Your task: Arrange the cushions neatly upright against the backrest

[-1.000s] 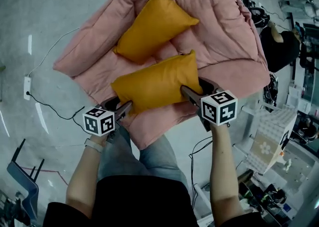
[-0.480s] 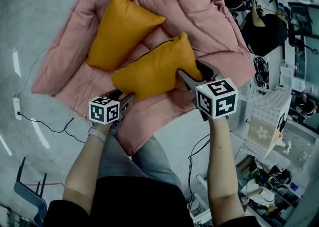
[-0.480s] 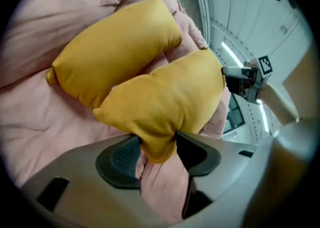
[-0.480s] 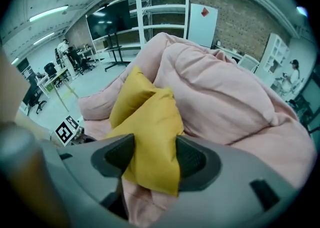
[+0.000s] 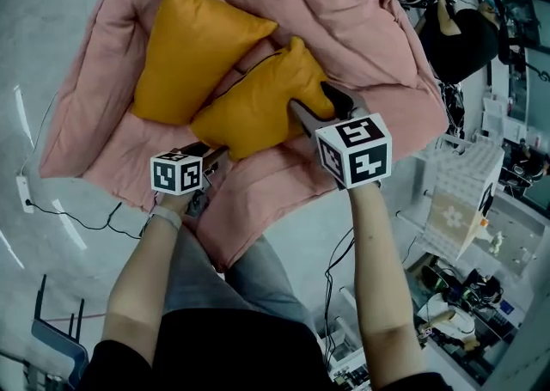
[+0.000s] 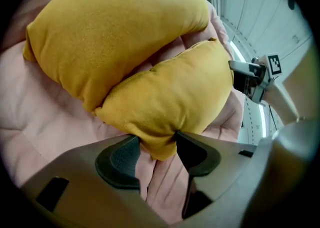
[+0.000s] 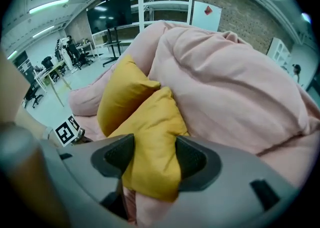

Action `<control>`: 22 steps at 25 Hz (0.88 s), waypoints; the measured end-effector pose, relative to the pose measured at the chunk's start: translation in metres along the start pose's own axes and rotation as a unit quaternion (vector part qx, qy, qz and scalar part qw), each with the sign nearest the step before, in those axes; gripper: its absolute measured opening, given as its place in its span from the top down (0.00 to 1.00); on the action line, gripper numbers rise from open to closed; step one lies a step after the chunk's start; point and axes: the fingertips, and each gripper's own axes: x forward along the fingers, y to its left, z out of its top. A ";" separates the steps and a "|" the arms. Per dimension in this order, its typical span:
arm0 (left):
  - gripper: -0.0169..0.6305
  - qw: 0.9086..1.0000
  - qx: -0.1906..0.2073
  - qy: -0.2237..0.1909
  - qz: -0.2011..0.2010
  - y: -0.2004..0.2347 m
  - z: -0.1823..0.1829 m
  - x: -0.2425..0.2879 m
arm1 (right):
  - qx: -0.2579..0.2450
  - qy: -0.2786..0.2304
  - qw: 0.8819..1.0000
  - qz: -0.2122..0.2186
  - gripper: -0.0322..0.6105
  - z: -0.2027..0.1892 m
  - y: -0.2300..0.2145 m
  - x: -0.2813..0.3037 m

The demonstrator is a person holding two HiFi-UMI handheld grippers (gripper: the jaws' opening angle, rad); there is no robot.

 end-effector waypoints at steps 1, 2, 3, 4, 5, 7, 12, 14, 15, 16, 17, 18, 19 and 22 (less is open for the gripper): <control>0.63 1.000 -0.003 0.001 0.000 0.002 0.000 0.001 | 0.002 -0.001 1.000 0.001 0.53 -0.001 0.000 0.003; 0.63 1.000 -0.005 0.003 0.001 0.003 0.000 0.002 | 0.004 -0.001 1.000 0.002 0.53 -0.001 -0.001 0.005; 0.63 1.000 -0.007 0.005 0.003 0.004 0.001 0.004 | 0.006 -0.002 1.000 0.003 0.53 -0.001 -0.002 0.006; 0.63 1.000 -0.008 0.007 0.005 0.003 0.002 0.005 | 0.006 -0.002 1.000 0.003 0.53 -0.001 -0.004 0.007; 0.63 1.000 -0.009 0.009 0.006 0.003 0.003 0.006 | 0.006 -0.003 1.000 0.002 0.53 -0.001 -0.005 0.007; 0.63 1.000 -0.007 0.011 0.008 0.002 0.002 0.006 | 0.005 -0.004 1.000 0.000 0.53 -0.003 -0.006 0.008; 0.60 1.000 0.014 0.020 0.010 0.000 0.000 -0.004 | 0.017 -0.017 1.000 0.000 0.51 0.001 -0.006 -0.001; 0.60 0.998 0.049 0.033 0.017 -0.003 -0.003 -0.014 | 0.035 -0.033 0.999 -0.002 0.49 0.002 -0.005 -0.008; 0.60 0.997 0.069 0.040 0.018 -0.006 -0.005 -0.020 | 0.046 -0.042 0.998 -0.003 0.49 0.003 -0.004 -0.011; 0.60 0.995 0.088 0.046 0.016 -0.010 -0.008 -0.027 | 0.057 -0.050 0.997 -0.005 0.49 0.003 -0.004 -0.015; 0.60 0.993 0.103 0.051 0.014 -0.016 -0.010 -0.034 | 0.065 -0.057 0.996 -0.011 0.49 0.002 -0.005 -0.020; 0.60 0.992 0.118 0.054 0.011 -0.022 -0.013 -0.041 | 0.073 -0.066 0.995 -0.021 0.49 0.002 -0.008 -0.027; 0.60 0.990 0.132 0.054 0.010 -0.028 -0.014 -0.048 | 0.081 -0.077 0.993 -0.033 0.49 0.002 -0.012 -0.035; 0.60 0.984 0.174 0.045 0.013 -0.047 -0.009 -0.069 | 0.119 -0.126 0.983 -0.061 0.49 0.007 -0.022 -0.062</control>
